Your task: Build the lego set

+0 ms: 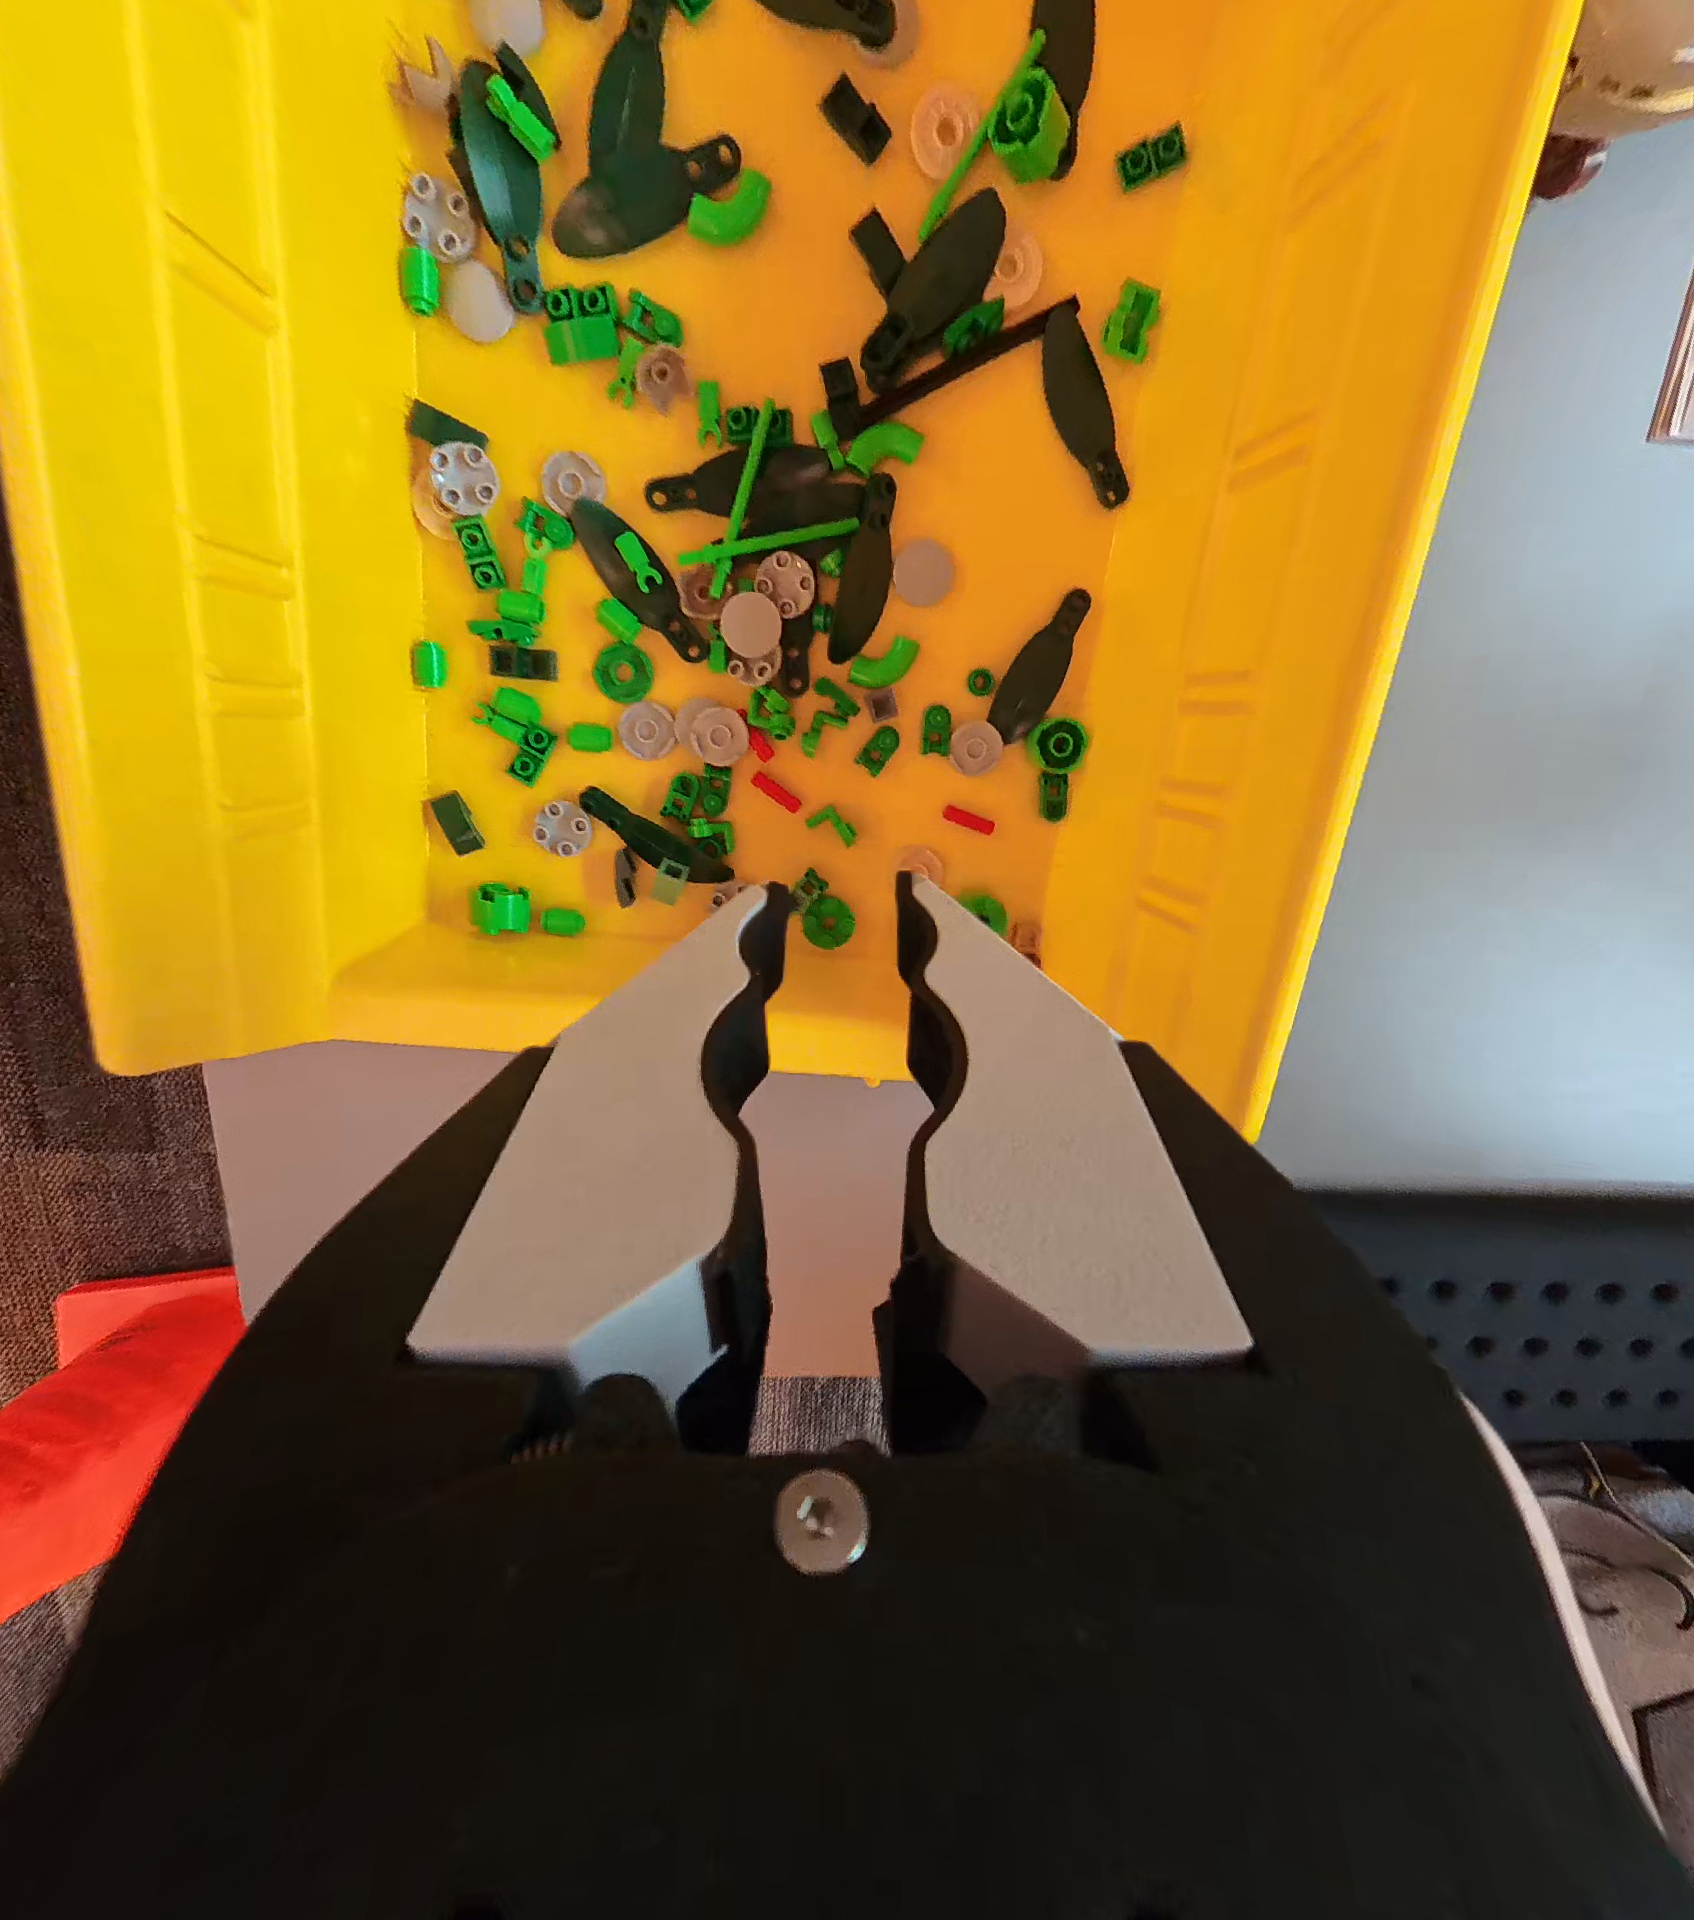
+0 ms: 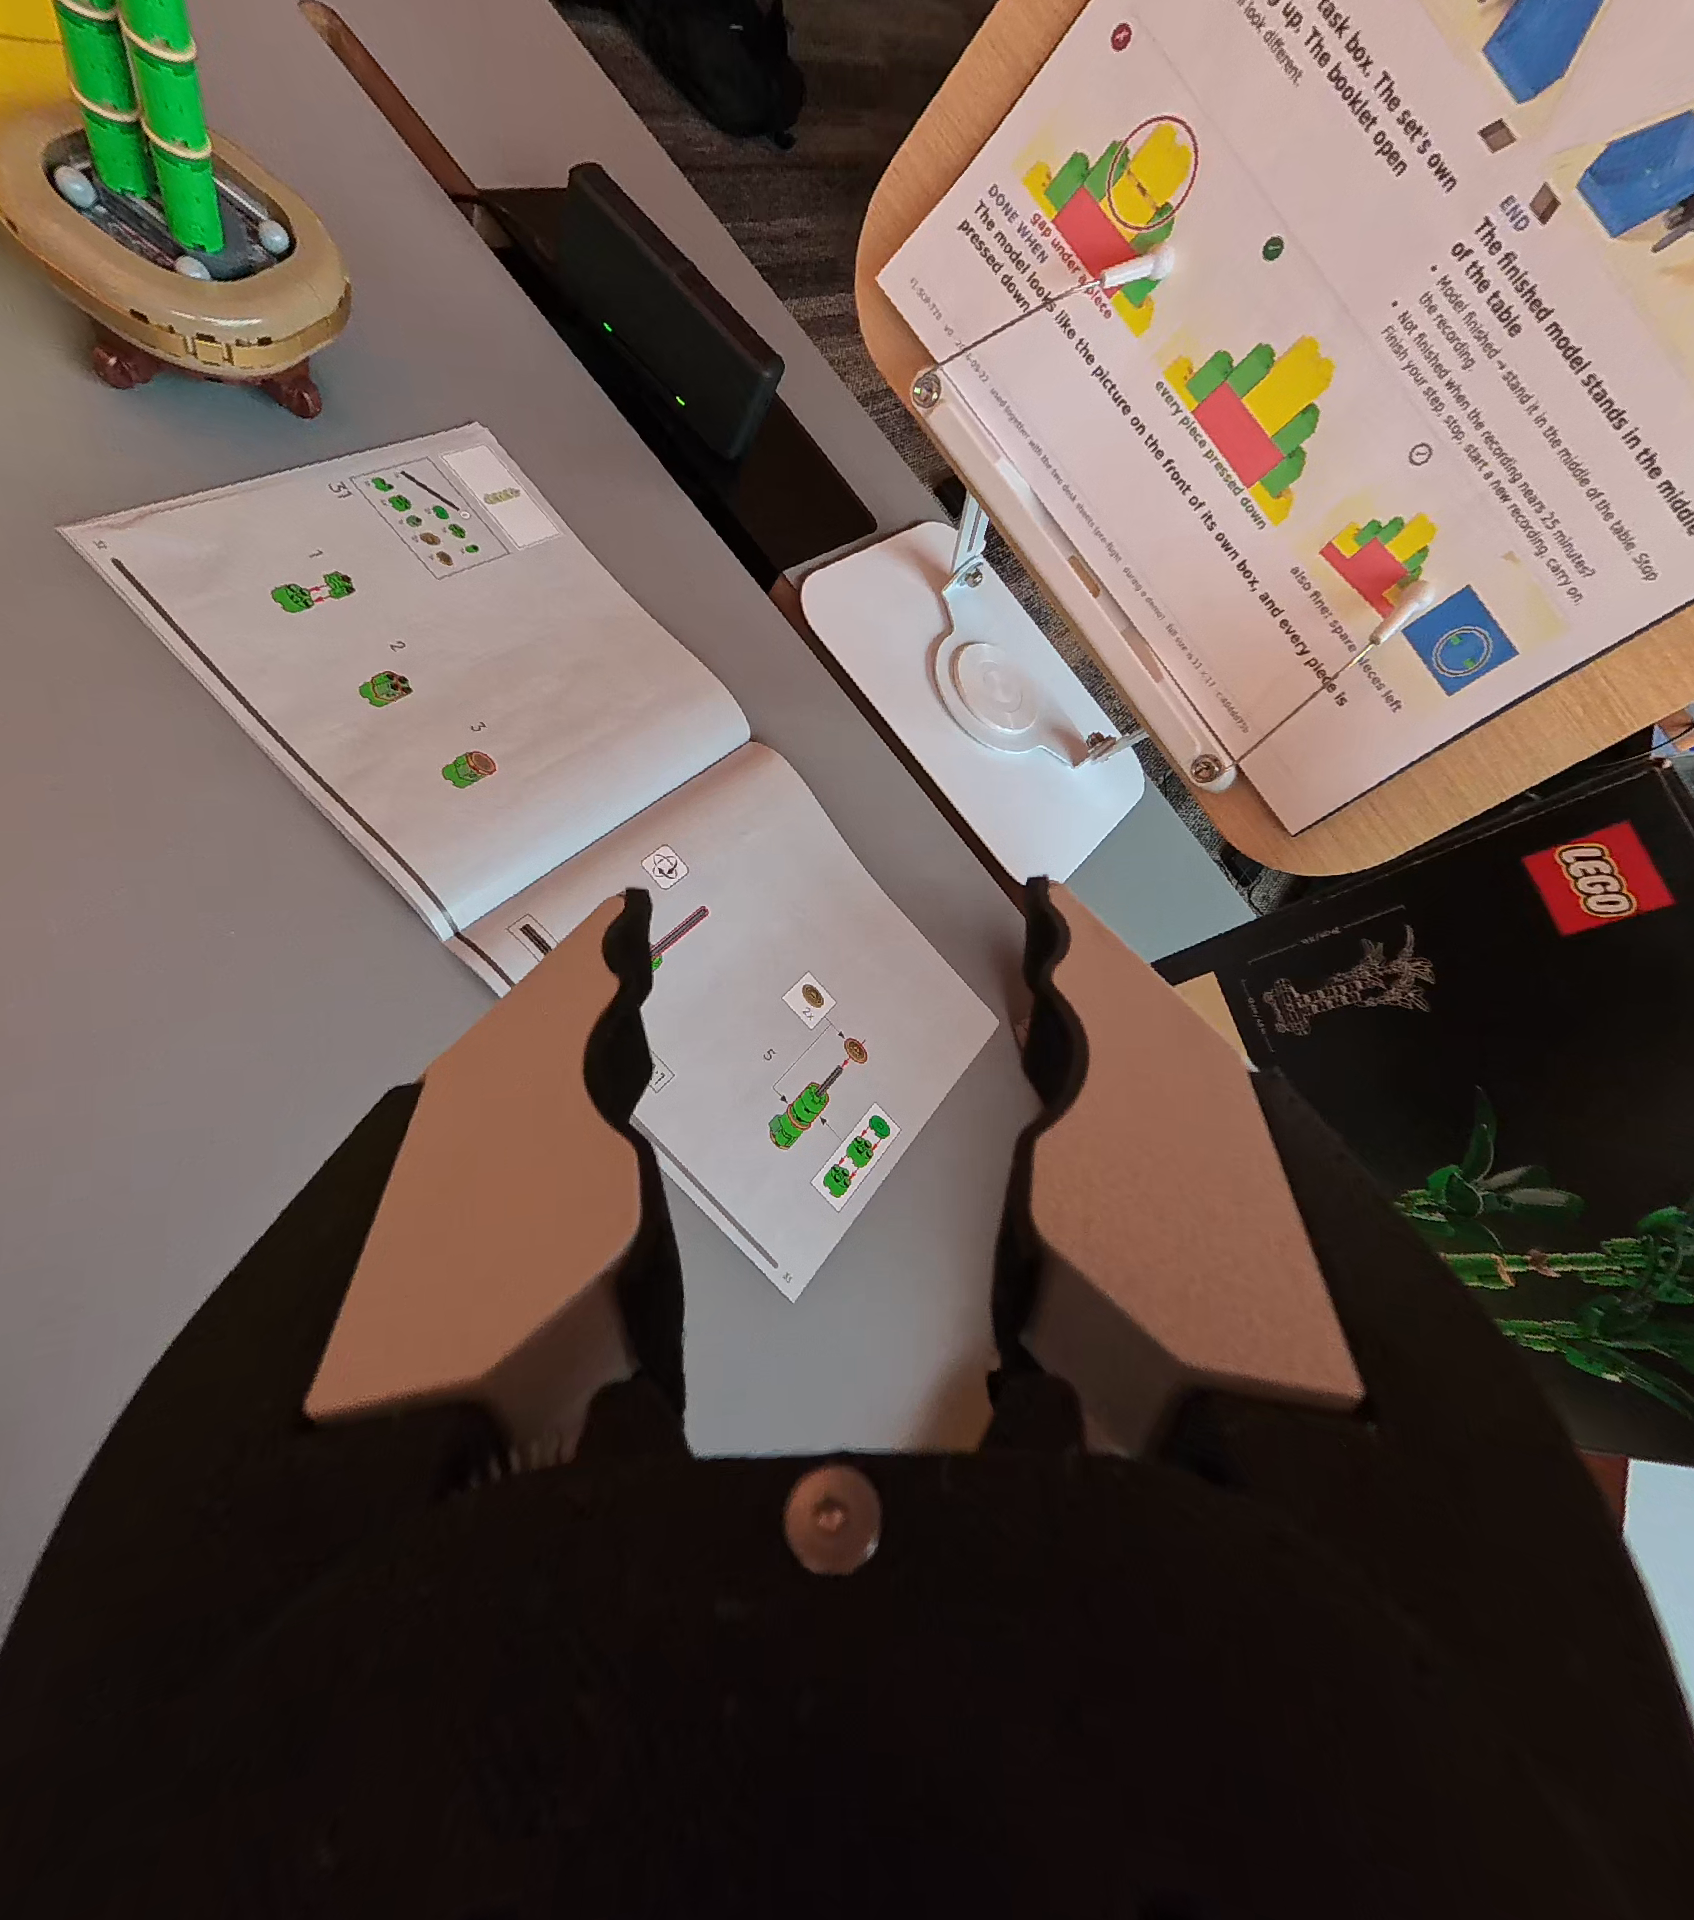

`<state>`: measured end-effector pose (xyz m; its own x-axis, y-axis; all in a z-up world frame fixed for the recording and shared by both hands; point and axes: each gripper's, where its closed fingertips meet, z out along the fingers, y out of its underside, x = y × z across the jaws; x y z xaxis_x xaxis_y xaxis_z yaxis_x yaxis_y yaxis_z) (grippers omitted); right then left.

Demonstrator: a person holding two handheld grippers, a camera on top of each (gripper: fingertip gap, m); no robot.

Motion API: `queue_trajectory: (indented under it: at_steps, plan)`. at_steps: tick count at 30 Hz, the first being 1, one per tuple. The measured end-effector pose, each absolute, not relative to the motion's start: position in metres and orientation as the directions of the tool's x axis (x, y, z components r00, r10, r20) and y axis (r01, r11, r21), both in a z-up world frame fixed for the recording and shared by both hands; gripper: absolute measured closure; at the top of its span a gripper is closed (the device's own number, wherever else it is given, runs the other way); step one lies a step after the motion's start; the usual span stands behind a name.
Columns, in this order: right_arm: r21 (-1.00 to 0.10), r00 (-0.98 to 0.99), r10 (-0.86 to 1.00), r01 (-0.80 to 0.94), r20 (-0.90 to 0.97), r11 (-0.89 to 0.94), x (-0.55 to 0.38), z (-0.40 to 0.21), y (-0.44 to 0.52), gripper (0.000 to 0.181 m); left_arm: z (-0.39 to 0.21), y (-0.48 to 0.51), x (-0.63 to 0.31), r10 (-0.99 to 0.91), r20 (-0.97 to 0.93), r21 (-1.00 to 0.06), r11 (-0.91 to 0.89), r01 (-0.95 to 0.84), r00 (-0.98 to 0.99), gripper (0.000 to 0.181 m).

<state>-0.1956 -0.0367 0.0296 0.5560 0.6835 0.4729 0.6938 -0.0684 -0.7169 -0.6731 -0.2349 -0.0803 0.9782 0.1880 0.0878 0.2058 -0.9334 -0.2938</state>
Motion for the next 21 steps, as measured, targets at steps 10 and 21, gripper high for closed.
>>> queue_trajectory:
  at_steps: [10,21]
  plan:
    - [-0.709,0.553,0.684,0.702,0.476,-0.074,-0.1944,0.0276,-0.0361,0.109,-0.0851,-0.2304,-0.6788,0.221,0.117,-0.284,-0.927,0.246,0.968,0.158]
    - [-0.707,0.555,0.681,0.703,0.478,-0.076,-0.1896,0.0292,-0.0352,0.109,-0.0817,-0.2276,-0.6752,0.195,0.087,-0.288,-0.934,0.212,0.977,0.160]
